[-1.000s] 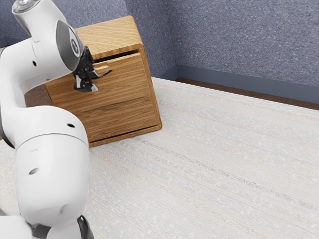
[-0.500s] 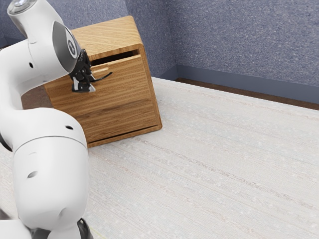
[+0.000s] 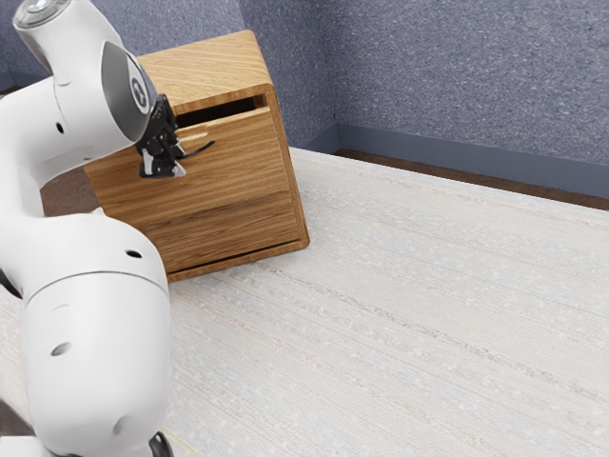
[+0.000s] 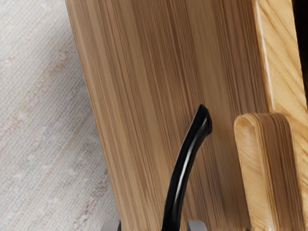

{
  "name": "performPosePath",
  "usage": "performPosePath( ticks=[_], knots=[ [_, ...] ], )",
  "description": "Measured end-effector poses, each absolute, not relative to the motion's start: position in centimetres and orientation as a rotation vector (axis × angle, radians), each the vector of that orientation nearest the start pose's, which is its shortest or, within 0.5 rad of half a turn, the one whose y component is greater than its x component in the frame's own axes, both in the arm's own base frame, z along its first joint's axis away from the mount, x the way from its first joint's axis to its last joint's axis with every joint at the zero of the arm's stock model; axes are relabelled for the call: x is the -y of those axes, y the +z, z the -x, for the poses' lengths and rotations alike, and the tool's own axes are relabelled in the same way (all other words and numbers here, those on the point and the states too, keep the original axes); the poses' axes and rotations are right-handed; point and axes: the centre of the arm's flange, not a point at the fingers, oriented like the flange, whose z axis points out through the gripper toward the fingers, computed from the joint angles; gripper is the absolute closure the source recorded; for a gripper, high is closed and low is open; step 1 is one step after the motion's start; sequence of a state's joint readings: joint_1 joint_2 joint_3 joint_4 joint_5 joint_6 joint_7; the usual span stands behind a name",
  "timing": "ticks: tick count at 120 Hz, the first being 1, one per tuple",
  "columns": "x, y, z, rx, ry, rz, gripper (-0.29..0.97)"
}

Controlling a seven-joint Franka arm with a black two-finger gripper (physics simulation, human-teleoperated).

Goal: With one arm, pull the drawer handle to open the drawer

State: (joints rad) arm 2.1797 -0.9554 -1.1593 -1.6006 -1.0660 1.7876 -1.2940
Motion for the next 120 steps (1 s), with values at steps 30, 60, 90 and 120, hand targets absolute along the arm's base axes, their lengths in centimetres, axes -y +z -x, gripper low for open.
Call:
performPosePath(
  ticks=[30,60,90,120],
  knots=[
    [-15.8,66.4,-56.3,-2.462,0.701,-1.31,0.58],
    [-15.0,66.2,-56.2,-2.469,0.715,-1.311,0.59],
    [-14.5,66.2,-55.6,-2.477,0.72,-1.292,0.59],
    [-13.7,66.4,-55.0,-2.479,0.725,-1.282,0.58]
  ],
)
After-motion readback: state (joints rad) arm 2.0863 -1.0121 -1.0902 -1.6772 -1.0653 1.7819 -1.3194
